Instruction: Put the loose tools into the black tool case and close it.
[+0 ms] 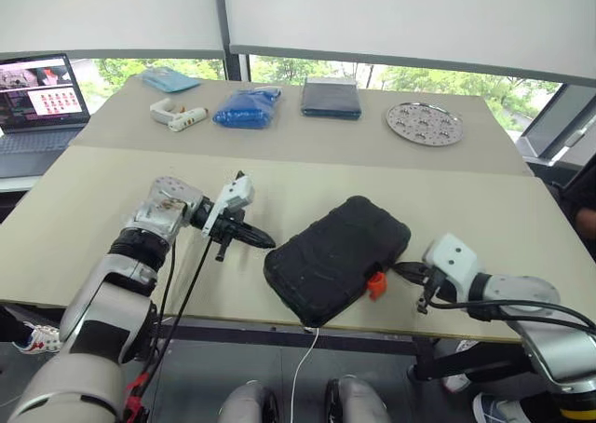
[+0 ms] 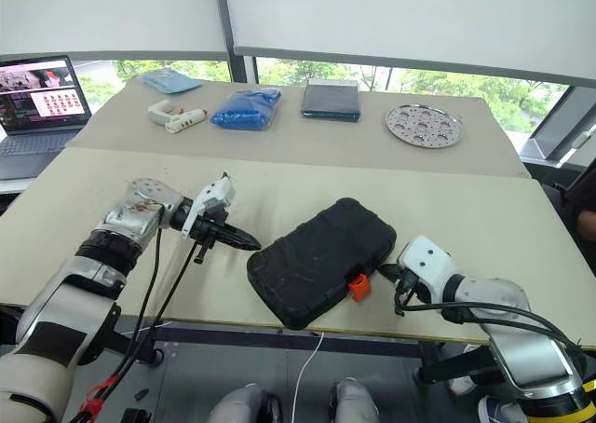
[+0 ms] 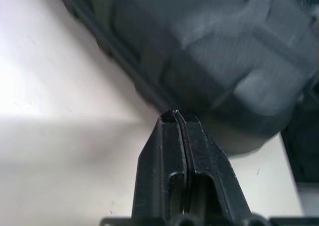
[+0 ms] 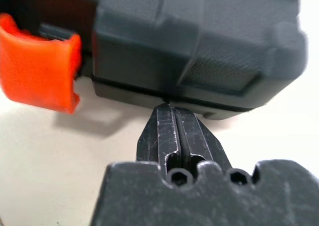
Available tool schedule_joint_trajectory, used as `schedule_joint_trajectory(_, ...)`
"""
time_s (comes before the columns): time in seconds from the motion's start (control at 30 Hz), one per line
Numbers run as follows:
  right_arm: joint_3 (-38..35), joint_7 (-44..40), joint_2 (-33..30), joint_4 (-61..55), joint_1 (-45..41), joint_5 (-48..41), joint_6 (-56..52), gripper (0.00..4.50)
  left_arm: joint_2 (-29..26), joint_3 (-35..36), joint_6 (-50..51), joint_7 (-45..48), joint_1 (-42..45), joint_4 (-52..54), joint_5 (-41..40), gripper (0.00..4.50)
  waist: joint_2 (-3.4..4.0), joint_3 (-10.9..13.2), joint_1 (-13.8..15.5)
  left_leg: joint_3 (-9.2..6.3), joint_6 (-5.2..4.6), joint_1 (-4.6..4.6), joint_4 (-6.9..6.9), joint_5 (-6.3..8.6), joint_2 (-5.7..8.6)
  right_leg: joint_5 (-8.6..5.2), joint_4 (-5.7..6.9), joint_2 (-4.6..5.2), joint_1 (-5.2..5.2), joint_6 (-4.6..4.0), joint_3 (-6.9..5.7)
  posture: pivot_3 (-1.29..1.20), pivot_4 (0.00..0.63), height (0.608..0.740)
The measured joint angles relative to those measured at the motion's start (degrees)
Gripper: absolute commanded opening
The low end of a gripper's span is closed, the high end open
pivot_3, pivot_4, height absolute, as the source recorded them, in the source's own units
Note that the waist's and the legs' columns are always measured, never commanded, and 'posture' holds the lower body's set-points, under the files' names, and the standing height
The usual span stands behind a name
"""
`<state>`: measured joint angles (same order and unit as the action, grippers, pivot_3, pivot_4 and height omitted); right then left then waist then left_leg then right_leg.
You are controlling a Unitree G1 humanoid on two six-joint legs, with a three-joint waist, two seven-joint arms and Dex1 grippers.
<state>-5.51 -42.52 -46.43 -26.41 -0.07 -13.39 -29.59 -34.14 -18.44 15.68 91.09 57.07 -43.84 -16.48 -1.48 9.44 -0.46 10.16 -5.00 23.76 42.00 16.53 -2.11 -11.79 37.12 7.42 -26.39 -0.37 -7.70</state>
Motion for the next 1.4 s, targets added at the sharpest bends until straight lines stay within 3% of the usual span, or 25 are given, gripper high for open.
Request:
schedule_joint_trajectory(0.1,-7.78,0.58,1.52,-6.01,6.0,-4.01,-3.35,0.09,0.23,6.52,7.3,-3.1,0.28,3.04,-3.14,0.06,0.0,0.0,0.35,-0.13,0.0,0.0,0.01,0.0,0.0,0.0,-0.03,-0.01,0.1,0.0,0.03,0.0,0.15,0.718)
schedule_joint_trajectory(0.2,-11.5,1.54,4.18,-10.98,9.62,-8.79,-6.7,0.09,4.03,8.27,10.58,-7.04,-0.36,10.43,-3.98,0.06,0.02,-0.02,1.14,-0.26,-0.01,-0.02,0.05,0.0,0.11,0.01,-0.03,-0.01,0.23,0.0,0.08,0.0,0.15,0.718)
schedule_joint_trajectory(0.3,-12.21,1.63,5.23,-15.83,13.34,-12.22,-8.85,0.09,9.42,6.78,9.91,-10.53,-2.8,16.06,-2.84,0.06,0.04,-0.03,1.22,-0.29,-0.02,-0.05,0.07,0.0,0.18,0.03,-0.03,-0.02,0.26,0.04,0.18,0.0,0.15,0.718)
schedule_joint_trajectory(0.47,-9.77,3.11,5.55,-17.0,14.39,-12.58,-9.66,0.09,15.72,0.01,0.86,-13.89,-4.34,14.84,4.52,0.06,0.04,-0.03,0.82,-0.27,-0.03,-0.12,0.07,-0.01,0.16,0.07,0.0,-0.09,0.23,0.05,0.16,0.0,0.15,0.718)
schedule_joint_trajectory(0.7,-3.74,4.39,5.38,-15.3,11.67,-10.9,-9.68,0.09,15.46,-3.0,-12.0,-11.8,-4.16,12.83,9.85,0.06,0.17,-0.16,0.93,-0.3,-0.07,-0.29,-0.02,0.02,0.12,0.08,-0.02,-0.06,0.33,-0.01,0.37,0.0,0.15,0.718)
schedule_joint_trajectory(1.17,3.74,5.58,7.15,-6.36,5.9,-6.89,-8.27,0.09,15.86,-3.04,-15.33,-10.15,-4.05,12.34,11.02,0.06,0.18,-0.17,1.04,-0.31,-0.12,-0.27,-0.01,0.04,0.12,0.08,-0.02,-0.06,0.33,0.0,0.35,0.0,0.15,0.718)
schedule_joint_trajectory(1.4,0.48,3.95,4.38,-9.61,8.61,-8.23,-8.37,0.09,17.55,-3.3,-16.73,-10.34,-2.86,10.75,12.27,0.06,0.21,-0.19,1.25,-0.31,-0.19,-0.24,0.0,0.09,0.13,0.09,-0.04,-0.02,0.34,0.02,0.34,0.0,0.15,0.718)
